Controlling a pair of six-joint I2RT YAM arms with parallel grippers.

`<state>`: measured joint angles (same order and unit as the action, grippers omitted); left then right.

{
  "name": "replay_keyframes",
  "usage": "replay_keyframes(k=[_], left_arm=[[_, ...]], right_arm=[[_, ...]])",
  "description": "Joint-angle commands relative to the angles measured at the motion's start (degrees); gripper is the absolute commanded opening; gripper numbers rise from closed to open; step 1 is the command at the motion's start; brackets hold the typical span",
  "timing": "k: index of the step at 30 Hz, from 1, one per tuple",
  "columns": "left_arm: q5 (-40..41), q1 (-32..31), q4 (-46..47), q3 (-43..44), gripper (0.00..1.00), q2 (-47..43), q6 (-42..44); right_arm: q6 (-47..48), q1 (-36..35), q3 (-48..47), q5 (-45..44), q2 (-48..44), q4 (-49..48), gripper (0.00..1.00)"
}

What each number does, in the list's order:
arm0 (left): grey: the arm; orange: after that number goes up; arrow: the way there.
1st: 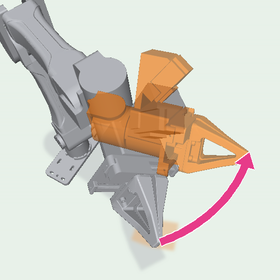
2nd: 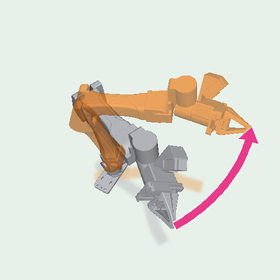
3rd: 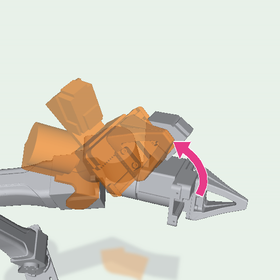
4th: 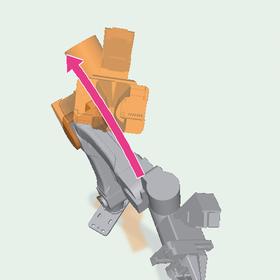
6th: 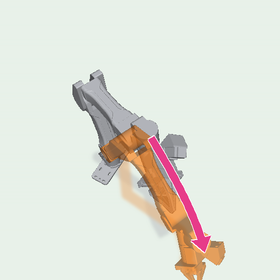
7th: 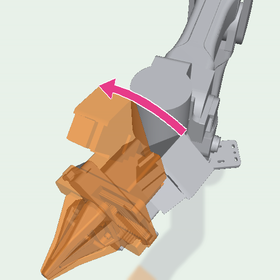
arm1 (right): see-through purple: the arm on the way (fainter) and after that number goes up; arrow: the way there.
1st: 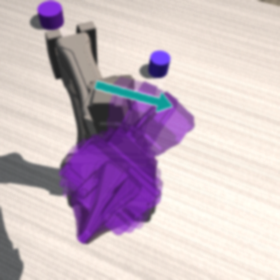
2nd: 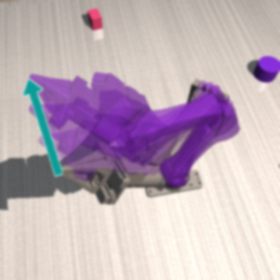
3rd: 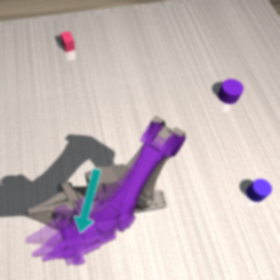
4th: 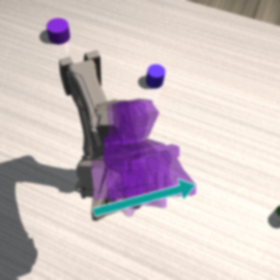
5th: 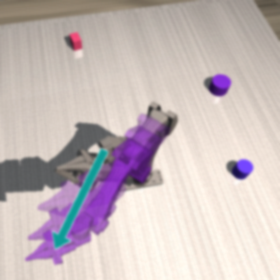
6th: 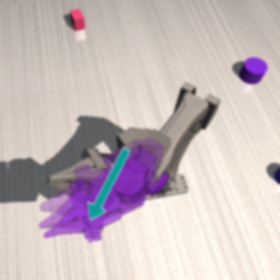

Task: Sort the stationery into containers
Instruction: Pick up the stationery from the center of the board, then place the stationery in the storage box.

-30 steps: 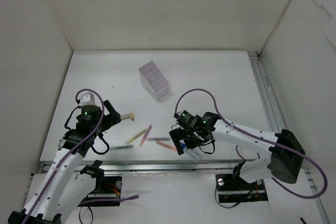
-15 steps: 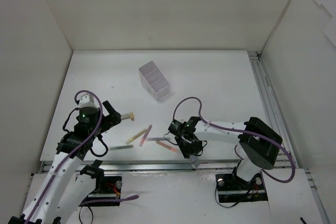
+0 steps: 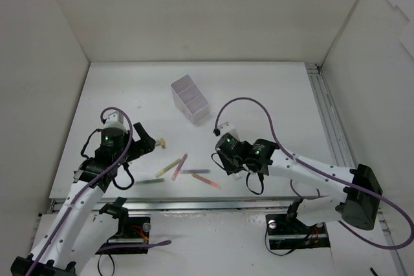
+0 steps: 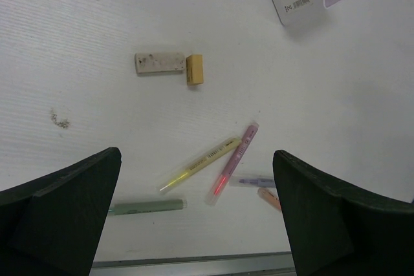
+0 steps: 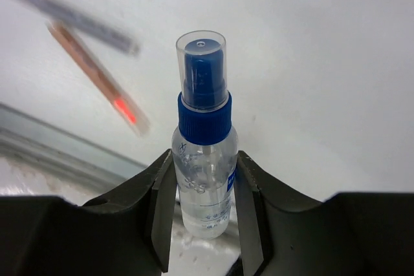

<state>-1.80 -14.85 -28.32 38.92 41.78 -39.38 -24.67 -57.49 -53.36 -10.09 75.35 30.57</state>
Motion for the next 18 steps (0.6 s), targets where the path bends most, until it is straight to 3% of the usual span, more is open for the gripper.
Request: replay_keyframes(k=[1, 2, 4, 5, 6, 9, 11, 12, 15, 18], left_arm=[[-1.3, -0.6, 5.4, 1.4, 1.00, 0.9, 1.8], [-1.1, -0.6, 5.4, 1.5, 1.00, 1.1, 1.8], [-1.0, -0.6, 5.7, 1.3, 1.00, 1.2, 2.0], [-0.9, -0.6, 5.8, 1.3, 1.00, 1.2, 2.2], [-0.9, -0.6, 5.9, 1.3, 1.00, 1.3, 2.3], [-1.1, -0.6, 5.6, 1.4, 1.00, 1.0, 3.0], [-0.9, -0.6, 5.6, 1.3, 1.00, 0.2, 3.3], [-0.9, -0.6, 5.8, 1.3, 1.00, 0.2, 3.3], [1.3, -0.6, 5.5, 1.3, 1.00, 0.1, 3.4], [1.5, -0.6, 4.7, 2.0, 1.00, 0.7, 3.8]], right_arm=[[7.1, 0.0, -3.7, -14.4, -4.1, -11.8, 0.02], [9.8, 0.0, -3.3, -16.9, -4.1, -16.6, 0.03], [15.9, 1.3, -1.0, -20.8, -3.4, -37.8, 0.03], [20.9, 2.6, 0.5, -19.4, -2.8, -46.4, 0.03], [22.5, 6.0, 3.3, -15.2, -2.0, -62.6, 0.03], [26.6, 11.5, 3.4, -6.2, 5.0, -86.1, 0.03], [30.1, 13.2, -2.6, -4.9, 15.1, -94.1, 0.01], [30.1, 13.4, -4.9, -5.6, 15.2, -96.1, 0.01], [34.6, 13.9, -13.8, -10.6, 29.4, -105.8, 0.00], [32.6, 15.9, -18.6, -10.2, 39.1, -118.2, 0.02]])
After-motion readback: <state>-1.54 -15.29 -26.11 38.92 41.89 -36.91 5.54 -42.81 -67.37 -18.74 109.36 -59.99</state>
